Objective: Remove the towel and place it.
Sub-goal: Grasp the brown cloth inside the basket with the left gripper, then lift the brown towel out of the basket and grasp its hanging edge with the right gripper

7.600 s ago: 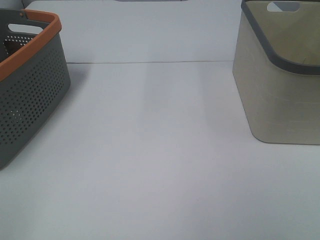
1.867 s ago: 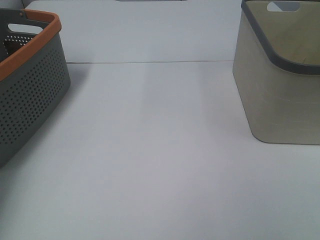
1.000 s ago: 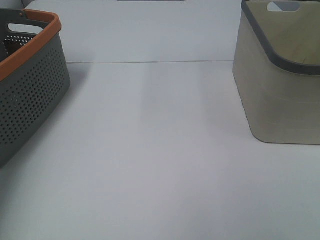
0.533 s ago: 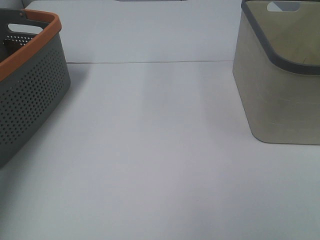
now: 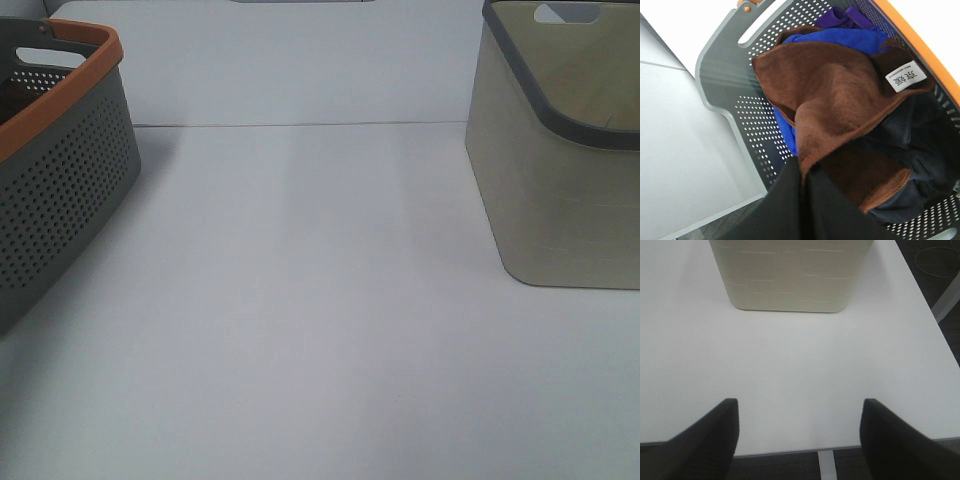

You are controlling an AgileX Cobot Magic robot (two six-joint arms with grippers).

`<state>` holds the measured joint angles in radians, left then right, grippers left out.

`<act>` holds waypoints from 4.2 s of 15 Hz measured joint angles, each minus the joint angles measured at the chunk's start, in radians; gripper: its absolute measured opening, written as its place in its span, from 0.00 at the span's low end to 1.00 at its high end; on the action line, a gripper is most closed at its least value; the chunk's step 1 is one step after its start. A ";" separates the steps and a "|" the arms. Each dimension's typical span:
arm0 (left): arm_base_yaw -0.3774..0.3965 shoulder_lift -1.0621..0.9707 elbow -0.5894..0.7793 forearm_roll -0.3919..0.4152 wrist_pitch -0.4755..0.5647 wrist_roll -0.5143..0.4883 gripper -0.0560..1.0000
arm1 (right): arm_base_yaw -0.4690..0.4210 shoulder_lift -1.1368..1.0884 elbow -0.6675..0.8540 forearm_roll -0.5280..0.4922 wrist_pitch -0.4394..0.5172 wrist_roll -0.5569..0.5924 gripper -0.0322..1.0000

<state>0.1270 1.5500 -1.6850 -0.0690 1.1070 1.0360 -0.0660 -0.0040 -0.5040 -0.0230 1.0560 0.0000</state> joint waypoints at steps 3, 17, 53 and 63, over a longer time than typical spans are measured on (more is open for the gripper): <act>0.000 -0.056 0.000 -0.002 -0.009 0.000 0.05 | 0.000 0.000 0.000 0.000 0.000 0.000 0.61; -0.019 -0.167 0.000 -0.322 -0.091 0.092 0.05 | 0.000 0.000 0.000 0.000 0.000 0.000 0.61; -0.662 0.179 -0.264 -0.317 -0.212 0.182 0.05 | 0.000 0.643 -0.056 1.009 -0.312 -0.954 0.61; -0.662 0.179 -0.264 -0.339 -0.303 0.189 0.05 | 0.000 1.172 -0.057 1.720 -0.286 -1.837 0.61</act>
<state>-0.5350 1.7290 -1.9490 -0.4080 0.8040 1.2250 -0.0660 1.1680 -0.5610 1.6970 0.7700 -1.8370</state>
